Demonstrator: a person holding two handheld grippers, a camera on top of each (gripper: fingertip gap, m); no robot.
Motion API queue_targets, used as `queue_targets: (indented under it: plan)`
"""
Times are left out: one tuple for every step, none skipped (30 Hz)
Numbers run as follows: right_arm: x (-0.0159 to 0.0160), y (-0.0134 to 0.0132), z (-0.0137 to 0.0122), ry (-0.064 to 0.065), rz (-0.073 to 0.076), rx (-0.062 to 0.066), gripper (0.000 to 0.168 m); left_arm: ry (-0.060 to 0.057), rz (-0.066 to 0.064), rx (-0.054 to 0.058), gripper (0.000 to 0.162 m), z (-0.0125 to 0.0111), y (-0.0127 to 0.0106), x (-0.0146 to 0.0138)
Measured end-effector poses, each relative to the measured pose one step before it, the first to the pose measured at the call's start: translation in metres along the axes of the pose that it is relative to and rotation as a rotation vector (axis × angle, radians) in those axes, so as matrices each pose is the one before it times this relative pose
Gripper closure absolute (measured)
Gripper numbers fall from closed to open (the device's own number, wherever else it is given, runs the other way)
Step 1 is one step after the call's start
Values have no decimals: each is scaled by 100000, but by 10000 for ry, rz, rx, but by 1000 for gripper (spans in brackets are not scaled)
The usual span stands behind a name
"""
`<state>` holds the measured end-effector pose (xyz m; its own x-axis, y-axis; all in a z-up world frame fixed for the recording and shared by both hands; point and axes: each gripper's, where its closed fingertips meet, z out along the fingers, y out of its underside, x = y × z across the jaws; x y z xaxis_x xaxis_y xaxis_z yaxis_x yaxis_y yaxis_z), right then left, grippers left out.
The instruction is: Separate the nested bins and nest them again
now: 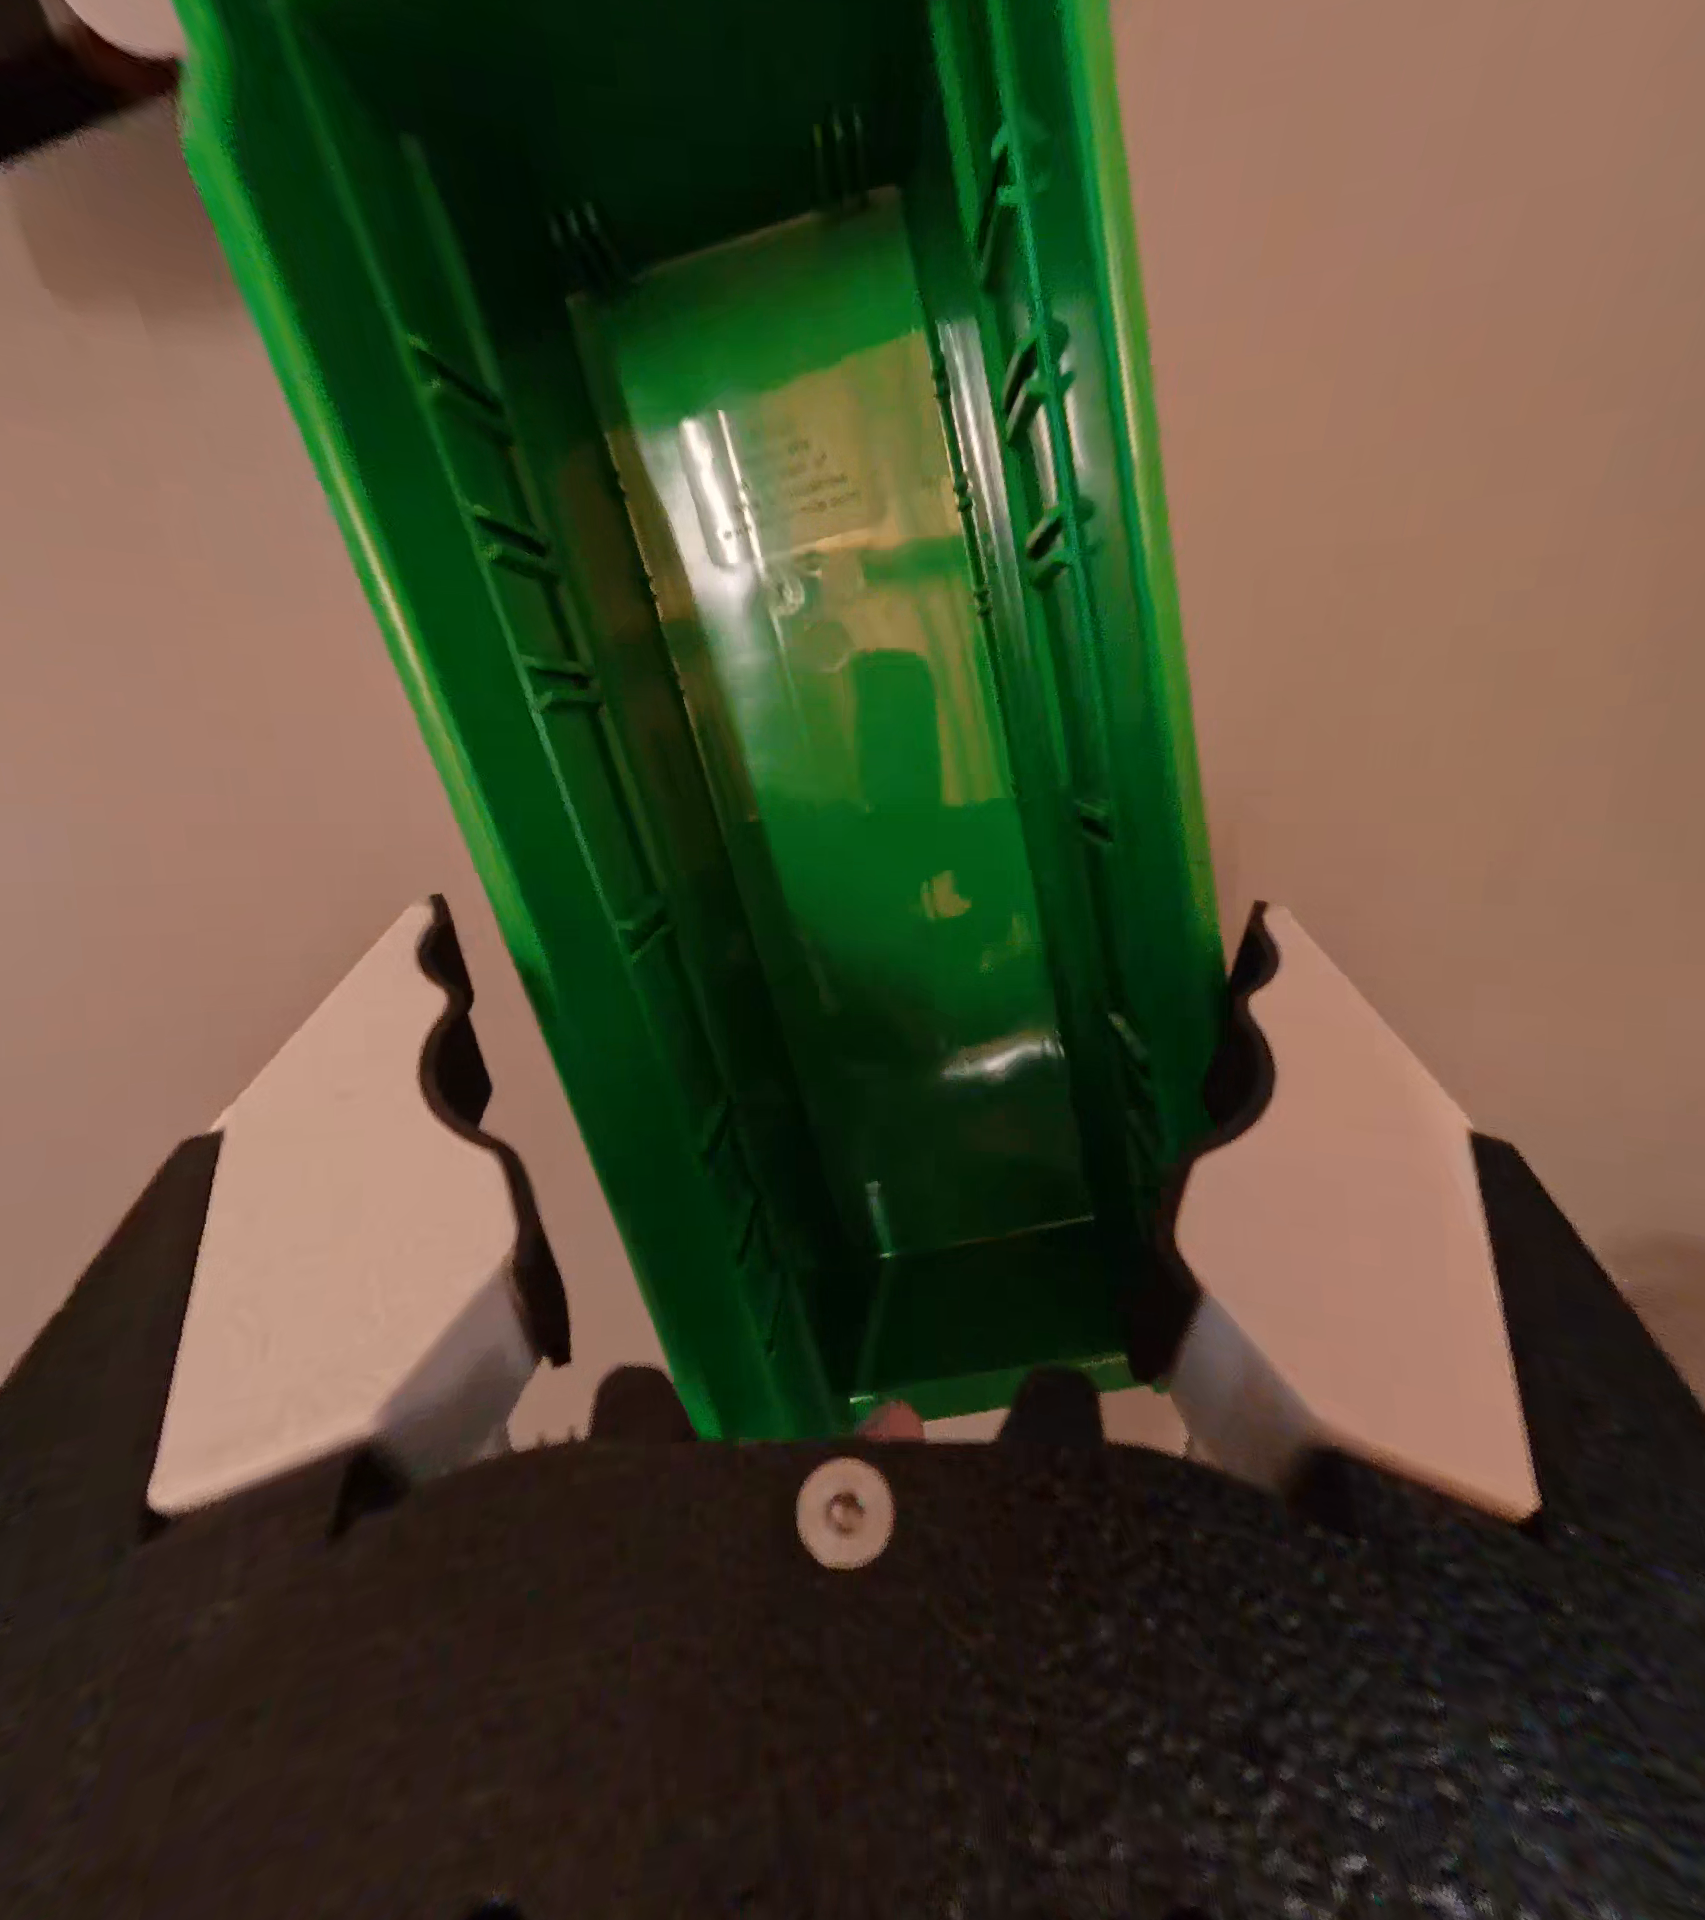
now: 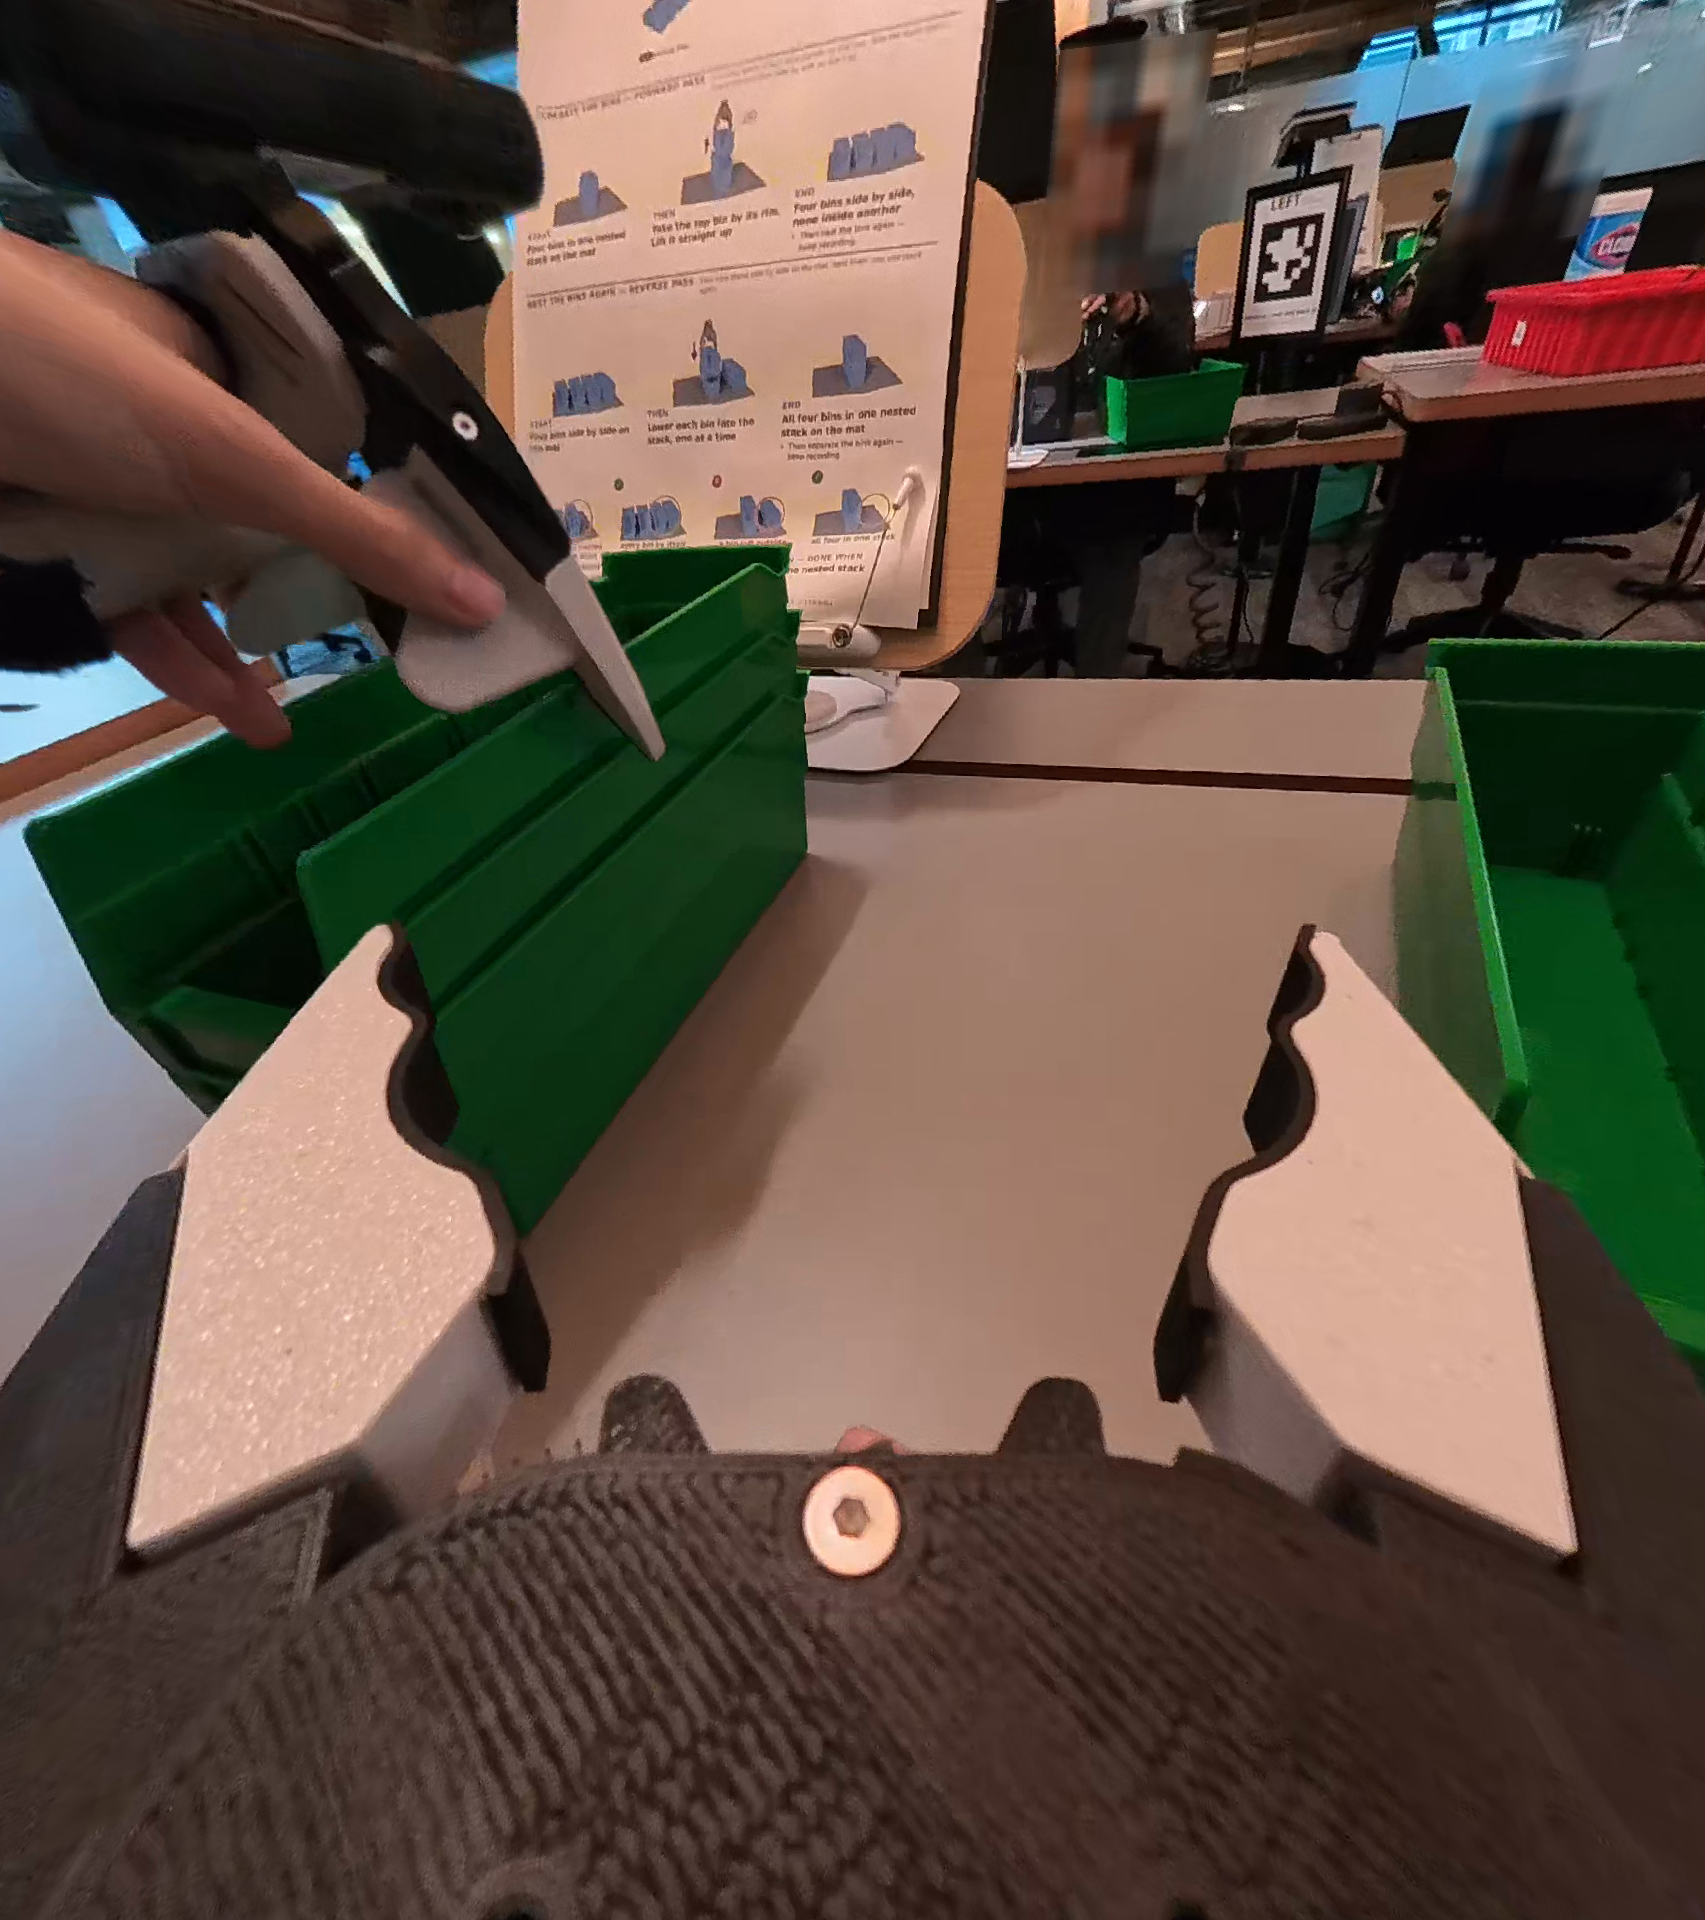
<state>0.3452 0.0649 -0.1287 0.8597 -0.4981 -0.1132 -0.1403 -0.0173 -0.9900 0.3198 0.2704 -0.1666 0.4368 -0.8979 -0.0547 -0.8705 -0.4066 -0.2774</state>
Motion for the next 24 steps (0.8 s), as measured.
queue_targets:
  plan:
    - [162, 222, 63, 21, -9, -113, 14, 144, -113, -150, 21, 263, 150, 87]
    - [128, 192, 47, 11, 7, -97, 13, 101, -139, -119, 22, 129, 94, 18]
    - [61, 97, 8, -16, 50, -54, 13, 149, -74, -142, 26, 13, 119, 169]
    - [39, 2, -21, -12, 69, -1, 14, 158, -17, -151, 31, -57, 122, 260]
    - [34, -43, -26, -9, 50, 26, 14, -53, -17, -164, 33, -123, 121, -20]
    - [42, -12, -33, 5, 30, 6, 15, -56, -5, -144, 36, -105, 115, -20]
    - [20, 13, -7, 1, 4, -11, 15, -28, 27, -81, 37, -68, 61, 22]
    - [-8, 49, 3, -14, -16, -29, 16, -31, 11, -38, 39, -42, 23, -15]
    - [59, 77, 2, 20, -18, -45, 17, -21, -39, -10, 42, -58, 14, -8]
    - [68, 60, 19, 29, -20, -33, 17, -32, -10, -19, 44, -53, 16, 20]
    - [29, 21, 12, 4, -13, -11, 17, -26, -14, -34, 46, -62, 32, 0]
    - [-46, 43, 9, -36, 6, -27, 18, -9, -13, -59, 48, -37, 56, -12]
    - [-81, 73, 25, -61, 18, -45, 19, -8, -50, -43, 50, -38, 53, -52]
    - [-97, 85, 23, -64, 16, -53, 20, -18, -72, -56, 51, -39, 86, -69]
    - [-76, 70, 23, -41, 8, -39, 22, -12, -64, -64, 53, -44, 95, -87]
    - [-44, 16, 32, -21, -5, -6, 22, 5, -53, -78, 55, -43, 106, -89]
    - [-47, 34, 40, -14, -3, -4, 22, 19, -31, -64, 56, -41, 76, -80]
    - [-95, 56, 44, -34, -8, -27, 23, 33, 0, -54, 57, -44, 59, -83]
    - [-137, 76, 62, -61, -29, -49, 24, 41, -8, -33, 58, -32, 43, -85]
    - [-187, 130, 62, -78, -46, -72, 26, 46, -17, 7, 59, -25, -8, -99]
    - [-153, 162, 79, -58, -51, -85, 28, 45, -34, 18, 59, -18, -20, -102]
    - [-140, 162, 72, -36, -49, -84, 28, 51, -48, 11, 60, -24, -13, -106]
    - [-140, 150, 97, -36, -42, -71, 28, 59, -39, -14, 60, -52, 15, -110]
    - [-157, 121, 94, -37, -27, -56, 28, 65, -49, -15, 60, -74, 13, -94]
